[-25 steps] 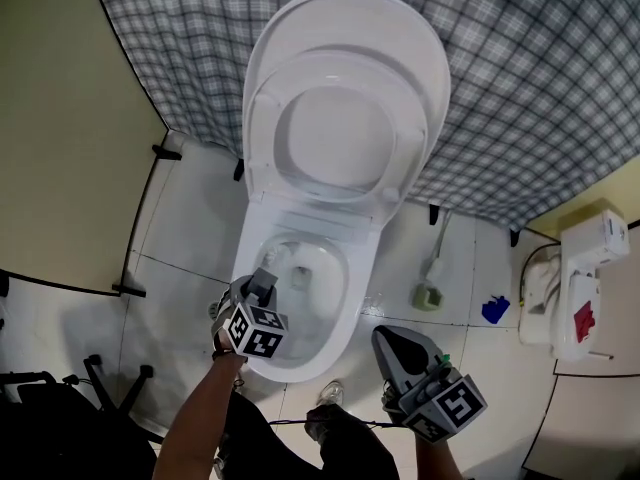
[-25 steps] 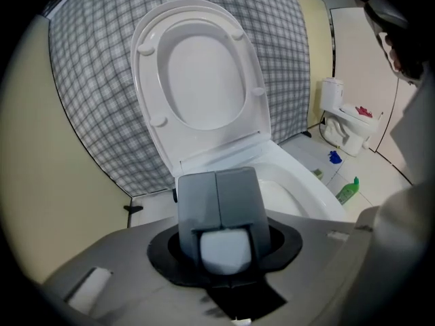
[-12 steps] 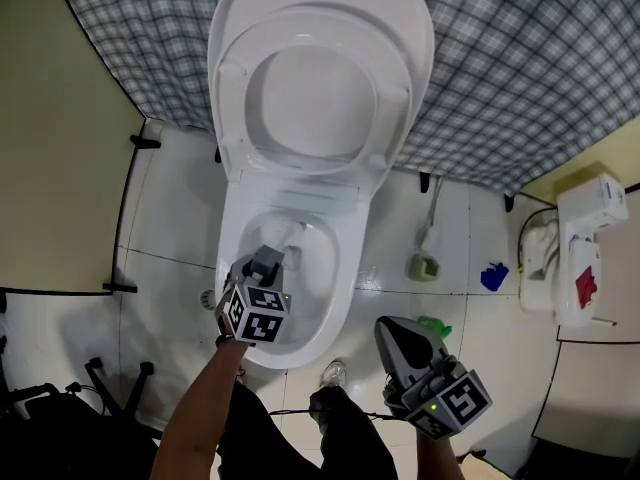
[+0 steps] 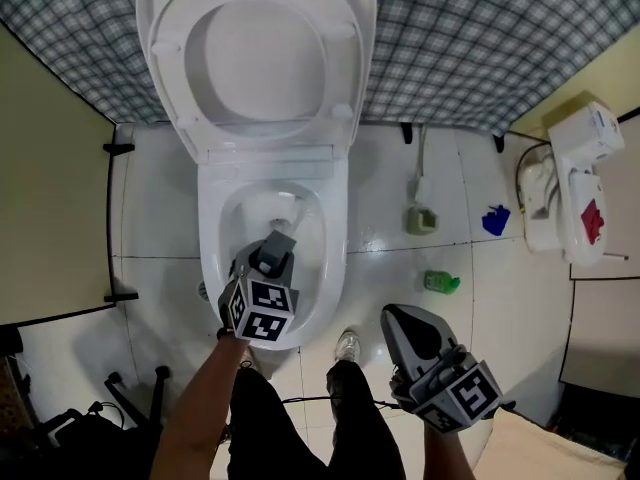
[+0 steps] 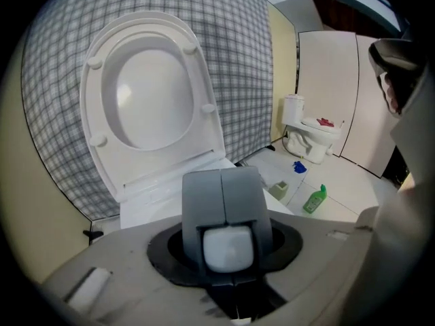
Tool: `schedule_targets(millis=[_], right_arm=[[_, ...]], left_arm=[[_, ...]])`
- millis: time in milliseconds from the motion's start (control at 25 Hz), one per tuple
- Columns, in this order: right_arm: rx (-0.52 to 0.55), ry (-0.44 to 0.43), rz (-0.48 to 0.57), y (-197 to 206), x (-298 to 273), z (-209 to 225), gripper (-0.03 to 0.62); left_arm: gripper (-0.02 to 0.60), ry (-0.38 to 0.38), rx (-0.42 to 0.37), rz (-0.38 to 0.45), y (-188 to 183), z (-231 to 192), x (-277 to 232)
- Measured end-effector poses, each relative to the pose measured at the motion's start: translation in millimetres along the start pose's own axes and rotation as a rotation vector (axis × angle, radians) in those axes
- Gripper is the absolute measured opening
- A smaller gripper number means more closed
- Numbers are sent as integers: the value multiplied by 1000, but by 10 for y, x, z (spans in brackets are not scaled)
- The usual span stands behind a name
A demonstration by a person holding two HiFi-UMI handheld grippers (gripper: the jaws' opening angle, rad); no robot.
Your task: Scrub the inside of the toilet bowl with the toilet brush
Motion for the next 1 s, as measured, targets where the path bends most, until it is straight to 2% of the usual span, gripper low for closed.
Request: schedule_targets(millis=[160,240,360,600,1000], right_arm=[[-15,20,6,115,38,-67,0],[-23,24,14,168,14,-112,0],[-35,25,21,235,-37,-191,0],[-36,20,10,269,-127,-241,0],[-25,-16,16,242,-270,-245,0]], left_arm=[[166,80,-43,-11,24,65,74],[166,88,-59,-20,64,31,109],[167,51,-54,-15,74,-55,110],[167,-25,-97,-32,8,-183,-19],[167,-166,-25,-100,96,-555,115]])
Point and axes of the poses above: the fingertips, and each gripper's own axes: x backward along the fingers, z to its right, y out of its underside, the point moved 10 cm from there along x, backward along the fingers, and after that the axes turned 4 degrees about x, right-handed, at the moved point
